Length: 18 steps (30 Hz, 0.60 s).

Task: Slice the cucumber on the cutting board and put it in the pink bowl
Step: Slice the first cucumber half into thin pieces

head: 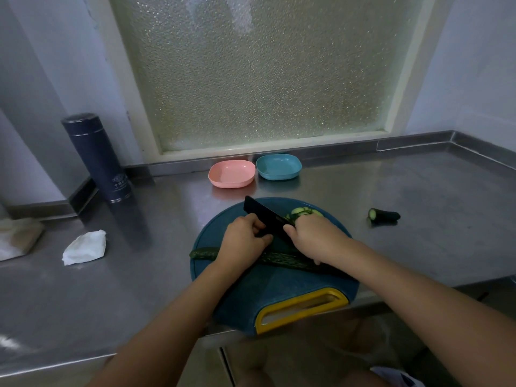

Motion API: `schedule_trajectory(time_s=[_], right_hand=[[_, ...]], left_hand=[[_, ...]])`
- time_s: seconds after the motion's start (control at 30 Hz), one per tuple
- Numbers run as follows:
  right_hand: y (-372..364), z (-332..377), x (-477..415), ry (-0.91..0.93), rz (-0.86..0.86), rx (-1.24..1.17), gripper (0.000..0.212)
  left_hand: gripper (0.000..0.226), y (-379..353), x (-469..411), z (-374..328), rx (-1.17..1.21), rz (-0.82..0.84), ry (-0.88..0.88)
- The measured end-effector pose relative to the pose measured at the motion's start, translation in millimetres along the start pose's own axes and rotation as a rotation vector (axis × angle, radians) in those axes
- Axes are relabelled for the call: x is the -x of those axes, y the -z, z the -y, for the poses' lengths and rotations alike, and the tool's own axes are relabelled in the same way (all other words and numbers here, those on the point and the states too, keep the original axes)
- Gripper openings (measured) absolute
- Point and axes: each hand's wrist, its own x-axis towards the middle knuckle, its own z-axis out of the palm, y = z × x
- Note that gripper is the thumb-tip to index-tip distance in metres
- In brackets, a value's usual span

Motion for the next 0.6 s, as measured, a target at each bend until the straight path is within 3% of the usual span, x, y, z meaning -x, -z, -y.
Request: schedule_trajectory(time_s=[0.6], right_hand=[[0.2, 4.1, 5.5, 0.066, -0.027, -0.016, 0.05]], left_hand=[[0.017, 2.4, 1.4, -4.4, -0.005, -0.011, 0.019]])
